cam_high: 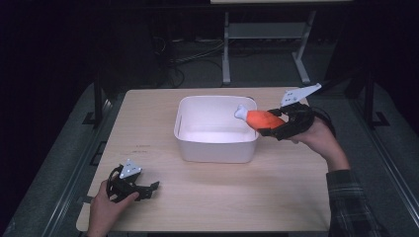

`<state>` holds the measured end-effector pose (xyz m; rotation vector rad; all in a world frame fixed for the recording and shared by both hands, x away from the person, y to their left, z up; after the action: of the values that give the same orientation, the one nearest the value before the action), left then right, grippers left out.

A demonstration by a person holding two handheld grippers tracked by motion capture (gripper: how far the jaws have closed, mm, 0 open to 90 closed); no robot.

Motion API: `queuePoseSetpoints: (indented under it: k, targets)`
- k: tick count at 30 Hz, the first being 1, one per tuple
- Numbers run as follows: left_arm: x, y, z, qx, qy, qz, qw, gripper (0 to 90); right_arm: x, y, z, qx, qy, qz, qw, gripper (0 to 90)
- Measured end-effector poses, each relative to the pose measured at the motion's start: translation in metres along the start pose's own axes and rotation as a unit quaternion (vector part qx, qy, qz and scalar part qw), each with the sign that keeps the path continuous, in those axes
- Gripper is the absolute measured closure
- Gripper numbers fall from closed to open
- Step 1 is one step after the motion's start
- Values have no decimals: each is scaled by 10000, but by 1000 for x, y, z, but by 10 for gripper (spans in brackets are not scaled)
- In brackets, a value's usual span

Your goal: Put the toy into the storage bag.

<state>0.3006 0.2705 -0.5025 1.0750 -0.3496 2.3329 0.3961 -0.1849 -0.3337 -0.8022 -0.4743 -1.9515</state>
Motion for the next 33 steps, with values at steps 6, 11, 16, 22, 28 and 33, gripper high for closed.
queuePoseSetpoints:
  k: [6,11,16,22,28,33]
  targets:
    - [0,0,0,4,3,0,10000,128,-12,-4,17,179,-98,84,9998,241]
    - [0,0,0,11,10,-2,10000,128,-22,-6,31,298,-133,200,9993,241]
    - [0,0,0,17,15,-1,10000,128,-34,-9,44,455,-179,395,9980,241]
    - [0,0,0,18,17,-1,10000,128,-51,-15,59,688,-325,623,9952,241]
    - [0,0,0,12,12,5,10000,128,-68,-23,71,834,-393,815,9924,239]
    - [0,0,0,13,14,6,10000,128,-80,-28,78,954,-494,900,9901,238]
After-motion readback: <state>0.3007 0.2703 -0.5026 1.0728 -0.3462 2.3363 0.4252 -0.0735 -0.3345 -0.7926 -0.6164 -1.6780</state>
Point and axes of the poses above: each handheld gripper's, and its own axes: x roughly backward along the jaws, z roughly out of its top, y roughly to its right, the point moved 4 cm from there along -x, roughly forward along the jaws, and after that the axes turned 6 degrees about -y, right-handed, at the moved point
